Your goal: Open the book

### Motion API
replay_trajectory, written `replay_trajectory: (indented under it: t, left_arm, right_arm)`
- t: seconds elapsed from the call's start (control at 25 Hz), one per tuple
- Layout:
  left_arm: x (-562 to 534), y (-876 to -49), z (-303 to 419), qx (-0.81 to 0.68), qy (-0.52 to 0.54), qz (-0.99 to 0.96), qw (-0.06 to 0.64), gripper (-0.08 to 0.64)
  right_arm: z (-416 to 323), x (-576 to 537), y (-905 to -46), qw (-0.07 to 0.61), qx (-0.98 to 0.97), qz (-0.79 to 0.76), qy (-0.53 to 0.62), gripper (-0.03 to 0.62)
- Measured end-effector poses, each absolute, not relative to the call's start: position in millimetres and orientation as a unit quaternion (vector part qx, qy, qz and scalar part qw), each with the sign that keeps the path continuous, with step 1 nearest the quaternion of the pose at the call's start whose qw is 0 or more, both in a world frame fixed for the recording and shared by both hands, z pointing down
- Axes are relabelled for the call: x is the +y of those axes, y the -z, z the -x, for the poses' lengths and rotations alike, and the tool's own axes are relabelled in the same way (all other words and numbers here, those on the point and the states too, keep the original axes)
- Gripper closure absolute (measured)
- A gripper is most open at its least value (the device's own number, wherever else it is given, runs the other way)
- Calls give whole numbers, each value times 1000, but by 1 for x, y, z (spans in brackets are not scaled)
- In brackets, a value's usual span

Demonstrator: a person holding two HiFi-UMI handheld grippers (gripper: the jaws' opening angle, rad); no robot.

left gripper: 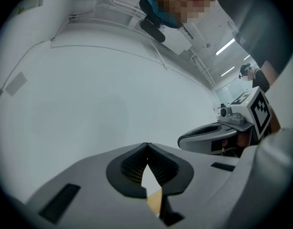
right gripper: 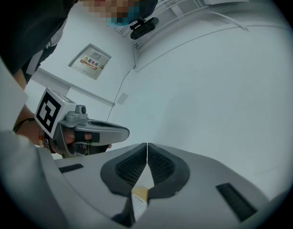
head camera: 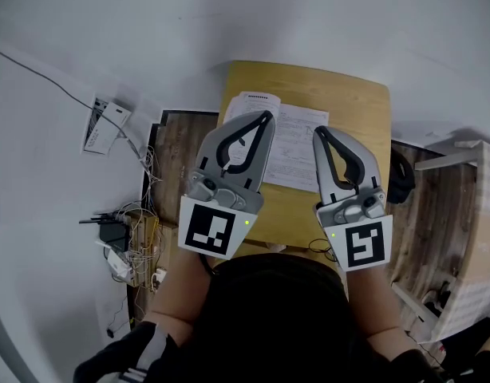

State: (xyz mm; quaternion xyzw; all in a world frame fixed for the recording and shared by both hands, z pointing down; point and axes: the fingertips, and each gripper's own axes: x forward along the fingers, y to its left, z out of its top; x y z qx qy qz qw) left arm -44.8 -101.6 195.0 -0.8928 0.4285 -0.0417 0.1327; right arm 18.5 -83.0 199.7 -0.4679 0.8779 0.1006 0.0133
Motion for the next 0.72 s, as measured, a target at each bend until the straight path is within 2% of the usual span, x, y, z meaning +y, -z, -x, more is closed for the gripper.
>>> replay_trajectory:
  t: [0.72]
  left_arm:
    - [-67,-175,15,443,45,877,177,552]
  right_arm:
    - [-52,-54,-166,42,874,457,-157,565]
